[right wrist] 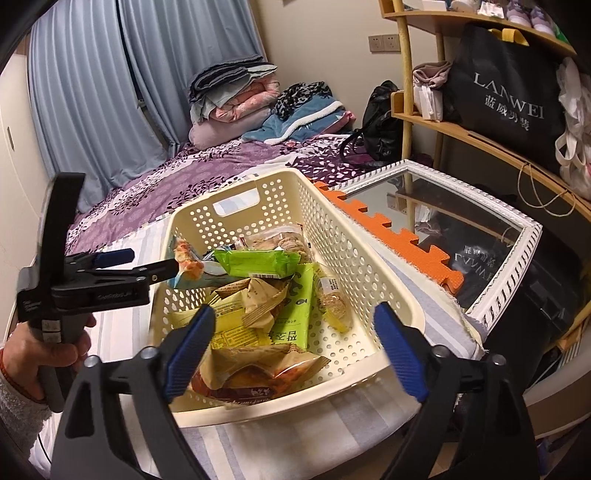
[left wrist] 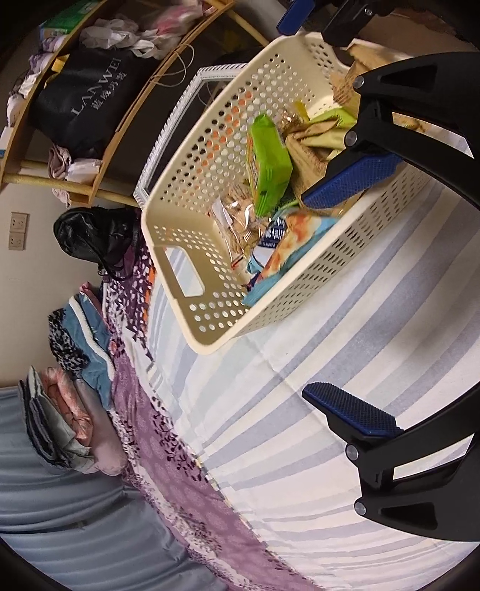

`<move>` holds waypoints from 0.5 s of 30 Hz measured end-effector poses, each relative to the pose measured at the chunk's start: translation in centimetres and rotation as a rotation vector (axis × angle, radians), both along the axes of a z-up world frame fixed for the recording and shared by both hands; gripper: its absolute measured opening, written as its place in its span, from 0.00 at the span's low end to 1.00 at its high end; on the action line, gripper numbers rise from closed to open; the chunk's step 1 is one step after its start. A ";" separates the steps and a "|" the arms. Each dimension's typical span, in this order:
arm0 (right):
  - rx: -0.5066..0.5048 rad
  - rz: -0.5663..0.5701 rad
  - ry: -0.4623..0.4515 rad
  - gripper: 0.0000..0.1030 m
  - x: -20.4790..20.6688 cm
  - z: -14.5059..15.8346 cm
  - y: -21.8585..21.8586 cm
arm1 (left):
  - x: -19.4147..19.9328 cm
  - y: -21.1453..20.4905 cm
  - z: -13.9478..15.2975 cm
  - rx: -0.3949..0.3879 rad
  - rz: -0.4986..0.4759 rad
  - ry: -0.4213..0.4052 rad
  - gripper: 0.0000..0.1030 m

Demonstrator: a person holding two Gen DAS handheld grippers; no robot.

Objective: Organize snacks

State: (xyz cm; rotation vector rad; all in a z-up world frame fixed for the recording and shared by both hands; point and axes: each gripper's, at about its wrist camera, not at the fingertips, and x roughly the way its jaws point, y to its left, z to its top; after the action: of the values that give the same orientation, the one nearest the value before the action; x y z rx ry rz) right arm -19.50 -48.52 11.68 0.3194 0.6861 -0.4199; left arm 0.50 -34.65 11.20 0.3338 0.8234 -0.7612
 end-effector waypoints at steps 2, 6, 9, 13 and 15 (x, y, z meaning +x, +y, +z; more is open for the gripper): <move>-0.001 0.002 0.006 0.88 0.1 0.1 0.2 | -0.9 0.3 1.0 -0.011 -0.002 -0.027 0.97; -0.022 0.003 0.017 0.94 0.2 0.4 0.8 | -2.3 1.4 2.7 -0.035 0.001 -0.077 0.97; -0.041 0.009 0.025 0.95 0.3 0.6 1.3 | -3.3 2.2 3.8 -0.049 0.018 -0.107 0.97; -0.063 0.019 0.026 0.95 0.3 1.1 2.1 | -4.2 3.5 5.0 -0.072 0.050 -0.139 0.97; -0.082 0.022 0.026 0.95 0.3 1.4 2.5 | -4.7 4.1 5.6 -0.067 0.072 -0.170 0.97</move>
State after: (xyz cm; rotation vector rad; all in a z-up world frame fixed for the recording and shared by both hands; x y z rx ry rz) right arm -19.19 -45.98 13.09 0.2295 0.6954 -0.4309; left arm -4.24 -30.52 16.80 0.3032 0.6447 -0.6821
